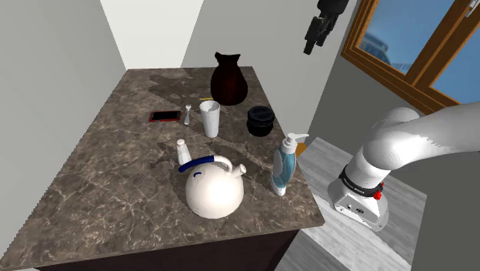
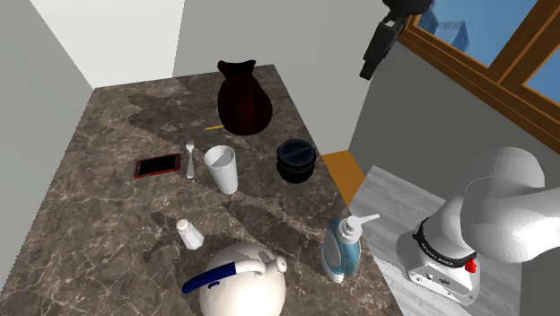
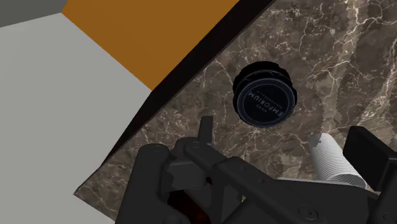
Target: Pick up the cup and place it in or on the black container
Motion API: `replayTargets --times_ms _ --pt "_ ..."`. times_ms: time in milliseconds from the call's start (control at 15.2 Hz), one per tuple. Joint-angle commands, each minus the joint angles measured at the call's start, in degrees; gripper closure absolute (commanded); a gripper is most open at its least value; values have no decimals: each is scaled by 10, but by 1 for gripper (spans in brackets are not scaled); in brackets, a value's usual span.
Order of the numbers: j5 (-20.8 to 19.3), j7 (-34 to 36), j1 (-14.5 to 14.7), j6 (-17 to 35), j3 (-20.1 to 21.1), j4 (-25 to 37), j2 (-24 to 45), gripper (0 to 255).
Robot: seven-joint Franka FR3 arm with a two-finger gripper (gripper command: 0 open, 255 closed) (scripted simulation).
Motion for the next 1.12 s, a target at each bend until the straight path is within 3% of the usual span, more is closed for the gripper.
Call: replayTargets --times_ms 0,528,1056 --pt "0 0 0 0 0 0 0 0" --pt "25 61 21 90 62 6 116 0" --pt "26 122 36 163 120 55 260 0"
